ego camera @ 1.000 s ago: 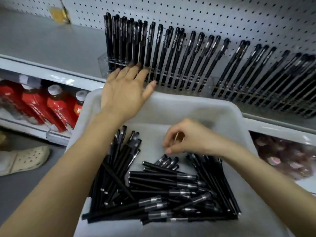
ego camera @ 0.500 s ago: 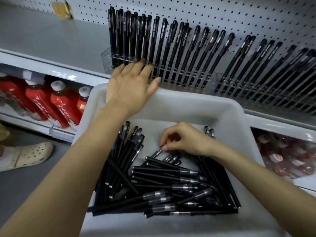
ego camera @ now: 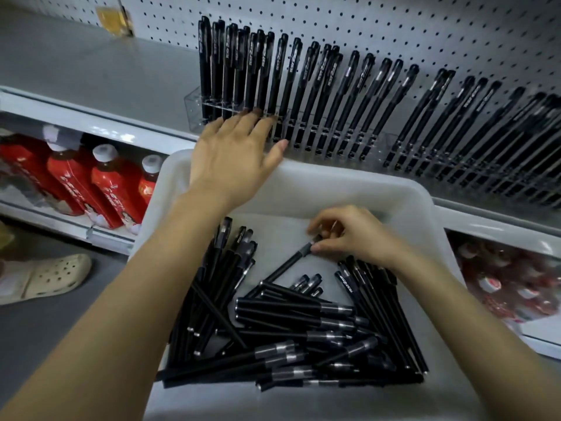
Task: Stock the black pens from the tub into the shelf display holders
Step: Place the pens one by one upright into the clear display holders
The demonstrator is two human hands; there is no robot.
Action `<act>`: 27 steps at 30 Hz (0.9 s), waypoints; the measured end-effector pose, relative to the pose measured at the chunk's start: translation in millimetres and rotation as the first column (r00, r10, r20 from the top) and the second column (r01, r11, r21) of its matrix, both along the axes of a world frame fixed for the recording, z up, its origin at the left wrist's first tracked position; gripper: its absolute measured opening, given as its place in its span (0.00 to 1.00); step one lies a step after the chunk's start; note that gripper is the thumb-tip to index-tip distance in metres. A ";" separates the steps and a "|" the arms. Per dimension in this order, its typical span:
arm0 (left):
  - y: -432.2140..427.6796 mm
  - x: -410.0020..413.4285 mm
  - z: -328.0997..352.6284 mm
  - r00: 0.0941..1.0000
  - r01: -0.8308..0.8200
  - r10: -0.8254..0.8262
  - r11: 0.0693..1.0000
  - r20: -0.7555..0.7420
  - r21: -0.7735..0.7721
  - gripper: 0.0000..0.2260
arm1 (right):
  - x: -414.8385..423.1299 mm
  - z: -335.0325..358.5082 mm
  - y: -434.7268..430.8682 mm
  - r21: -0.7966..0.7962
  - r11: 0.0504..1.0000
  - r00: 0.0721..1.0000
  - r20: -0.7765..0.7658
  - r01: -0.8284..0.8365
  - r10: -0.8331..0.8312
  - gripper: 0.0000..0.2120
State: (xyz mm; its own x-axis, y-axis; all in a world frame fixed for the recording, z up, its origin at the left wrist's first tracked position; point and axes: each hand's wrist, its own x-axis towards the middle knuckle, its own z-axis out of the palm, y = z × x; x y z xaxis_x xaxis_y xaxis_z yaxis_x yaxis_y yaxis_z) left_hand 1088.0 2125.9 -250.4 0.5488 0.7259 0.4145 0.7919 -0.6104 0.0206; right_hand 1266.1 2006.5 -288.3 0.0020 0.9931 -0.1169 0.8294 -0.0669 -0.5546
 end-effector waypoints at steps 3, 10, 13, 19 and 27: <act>-0.3 -0.8 0.1 1.000 0.000 0.000 1.000 0.007 -0.007 0.32 | -1.7 -1.7 1.2 -0.032 0.999 1.000 -0.017 -0.025 0.024 0.10; -1.2 -2.2 1.6 1.000 -0.003 0.003 1.000 0.006 -0.005 0.32 | -1.0 1.4 -0.1 -0.088 0.993 0.996 -0.042 -0.078 0.075 0.11; -1.7 -3.5 1.1 1.000 -0.013 0.013 1.000 0.016 -0.007 0.33 | 0.1 18.0 -5.5 -0.099 0.994 0.951 -0.310 -0.037 0.005 0.10; -1.0 -4.4 1.1 1.000 -0.004 0.004 1.000 0.030 -0.020 0.31 | 5.0 60.1 -14.9 -0.050 0.994 0.762 -0.640 0.094 -0.104 0.06; -1.4 0.5 1.2 0.999 -0.031 0.031 0.999 -0.027 -0.018 0.30 | 31.1 124.4 -11.1 0.161 0.917 0.639 -0.760 0.364 -0.121 0.10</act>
State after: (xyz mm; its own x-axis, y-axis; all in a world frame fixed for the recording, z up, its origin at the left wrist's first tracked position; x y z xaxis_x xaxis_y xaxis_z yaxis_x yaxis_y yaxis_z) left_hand 1088.5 2124.6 -249.2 0.5364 0.7503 0.3864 0.8109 -0.5850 0.0103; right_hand 1297.2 1995.4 -163.9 0.2838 0.9551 0.0847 0.1301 0.0491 -0.9903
